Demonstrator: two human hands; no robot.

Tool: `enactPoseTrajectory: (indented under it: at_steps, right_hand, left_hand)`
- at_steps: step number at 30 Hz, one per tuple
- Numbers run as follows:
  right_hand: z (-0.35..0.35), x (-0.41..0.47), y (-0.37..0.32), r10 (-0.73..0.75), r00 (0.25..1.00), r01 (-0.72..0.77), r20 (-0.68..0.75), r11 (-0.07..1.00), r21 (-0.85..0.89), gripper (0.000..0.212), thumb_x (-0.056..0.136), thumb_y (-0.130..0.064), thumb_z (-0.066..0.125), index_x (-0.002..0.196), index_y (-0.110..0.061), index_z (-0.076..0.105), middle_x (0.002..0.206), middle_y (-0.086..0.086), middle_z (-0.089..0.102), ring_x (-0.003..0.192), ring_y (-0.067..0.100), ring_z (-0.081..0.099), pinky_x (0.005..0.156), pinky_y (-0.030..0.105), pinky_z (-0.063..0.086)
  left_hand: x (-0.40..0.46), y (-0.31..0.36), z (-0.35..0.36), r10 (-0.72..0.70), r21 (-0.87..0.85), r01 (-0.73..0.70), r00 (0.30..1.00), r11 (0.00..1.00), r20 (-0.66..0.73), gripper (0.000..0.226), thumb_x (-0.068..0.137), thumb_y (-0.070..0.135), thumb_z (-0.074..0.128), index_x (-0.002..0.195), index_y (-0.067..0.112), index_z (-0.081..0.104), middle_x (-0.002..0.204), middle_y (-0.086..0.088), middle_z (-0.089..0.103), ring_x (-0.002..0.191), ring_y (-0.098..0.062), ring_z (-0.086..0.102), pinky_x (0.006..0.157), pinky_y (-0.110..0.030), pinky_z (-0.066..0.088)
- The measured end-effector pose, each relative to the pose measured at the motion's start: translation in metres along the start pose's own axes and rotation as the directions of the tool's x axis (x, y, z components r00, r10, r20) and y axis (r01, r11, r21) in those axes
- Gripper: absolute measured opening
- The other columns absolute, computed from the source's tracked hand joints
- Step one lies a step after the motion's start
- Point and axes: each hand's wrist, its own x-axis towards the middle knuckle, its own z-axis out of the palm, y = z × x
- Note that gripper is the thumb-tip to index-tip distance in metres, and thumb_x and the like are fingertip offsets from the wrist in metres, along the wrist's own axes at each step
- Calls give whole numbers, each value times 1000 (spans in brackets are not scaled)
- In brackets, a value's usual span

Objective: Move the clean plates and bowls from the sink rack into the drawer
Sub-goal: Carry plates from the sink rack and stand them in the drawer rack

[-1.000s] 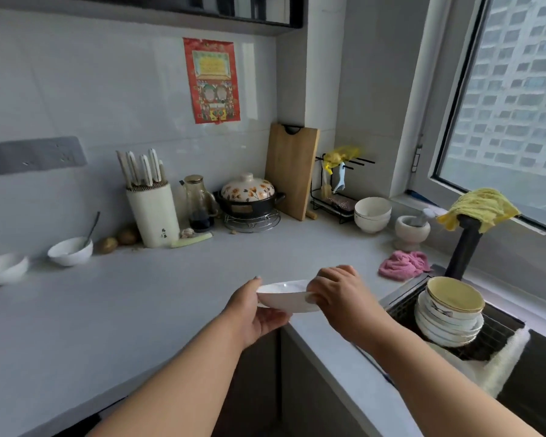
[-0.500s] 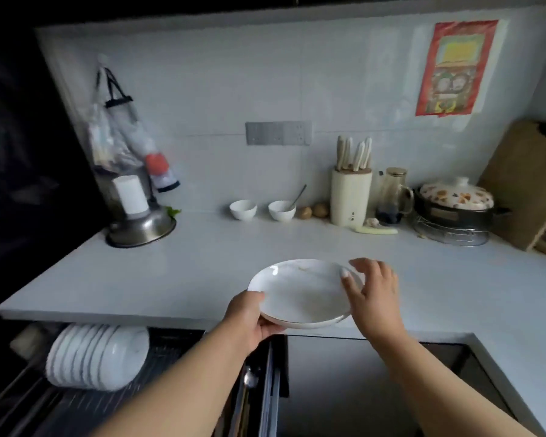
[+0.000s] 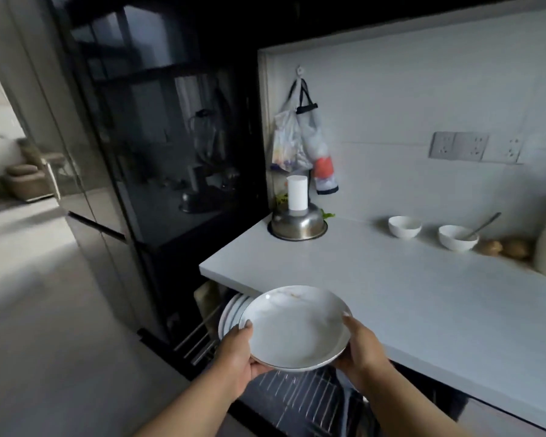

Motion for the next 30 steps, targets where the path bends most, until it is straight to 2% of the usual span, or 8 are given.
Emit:
enactPoseTrajectory:
  at_steps: [6, 9, 11, 16, 20, 22, 26, 30]
  right_hand:
    - [61, 12, 31, 37, 998, -39, -43, 998, -52, 29, 98, -24, 43, 118, -7, 55, 112, 18, 62, 89, 34, 60, 57, 35, 49]
    - [79, 20, 46, 82, 992, -87, -95, 995, -50, 24, 99, -23, 44, 114, -7, 53, 91, 15, 61, 75, 30, 58, 49, 31, 48]
    - [84, 25, 57, 122, 985, -129, -125, 990, -49, 22, 99, -22, 43, 114, -8, 52, 84, 13, 60, 72, 30, 57, 52, 33, 47]
    - [88, 41, 74, 191, 962, -201, -192, 979, -31, 22, 99, -20, 42, 115, -7, 50, 84, 17, 59, 72, 33, 57, 64, 46, 49]
    - [88, 66, 83, 178, 941, -205, -288, 976, -68, 26, 100, -23, 42, 120, -7, 48, 80, 17, 56, 68, 32, 55, 49, 42, 51]
    - [87, 80, 86, 184, 926, -229, -330, 968, -103, 35, 100, -25, 43, 127, -3, 45, 81, 20, 55, 69, 34, 56, 54, 45, 51]
    - [84, 115, 100, 184, 890, -288, -418, 937, -199, 41, 101, -26, 40, 134, 0, 38, 88, 25, 53, 77, 43, 59, 71, 57, 55]
    - [91, 154, 116, 92, 898, -296, -430, 849, -437, 31, 99, -21, 39, 117, 3, 46, 88, 26, 58, 77, 43, 63, 69, 61, 55]
  left_hand:
    - [35, 1, -68, 53, 228, -29, 994, 973, -98, 26, 102, 32, 42, 119, 15, 51, 120, -13, 57, 93, -33, 64, 67, -46, 59]
    - [55, -5, -95, 215, 626, -103, 971, 773, -106, 39, 100, 36, 42, 128, 11, 52, 125, -12, 60, 110, -31, 60, 92, -37, 50]
    - [65, -8, -108, 295, 754, -153, 954, 639, -57, 41, 99, 38, 43, 131, 14, 51, 131, -8, 59, 119, -27, 54, 97, -30, 42]
    - [88, -15, -122, 315, 888, -193, 947, 417, 58, 62, 97, 46, 40, 148, 13, 30, 151, -10, 38, 137, -26, 36, 112, -34, 31]
    - [102, -21, -131, 284, 927, -216, 950, 307, 127, 67, 98, 51, 35, 153, 15, 17, 159, -6, 20, 145, -22, 17, 117, -35, 20]
    - [111, -24, -136, 265, 946, -216, 953, 243, 149, 71, 98, 52, 33, 154, 14, 10, 161, -5, 14, 148, -22, 11, 120, -37, 15]
    - [136, -30, -148, 268, 959, -222, 948, 179, 169, 73, 99, 53, 31, 154, 11, 8, 162, -6, 10, 149, -21, 6, 121, -34, 9]
    - [173, -39, -160, 299, 977, -208, 937, 53, 183, 74, 98, 56, 26, 154, 10, 7, 162, -7, 7, 149, -21, 1, 121, -33, 4]
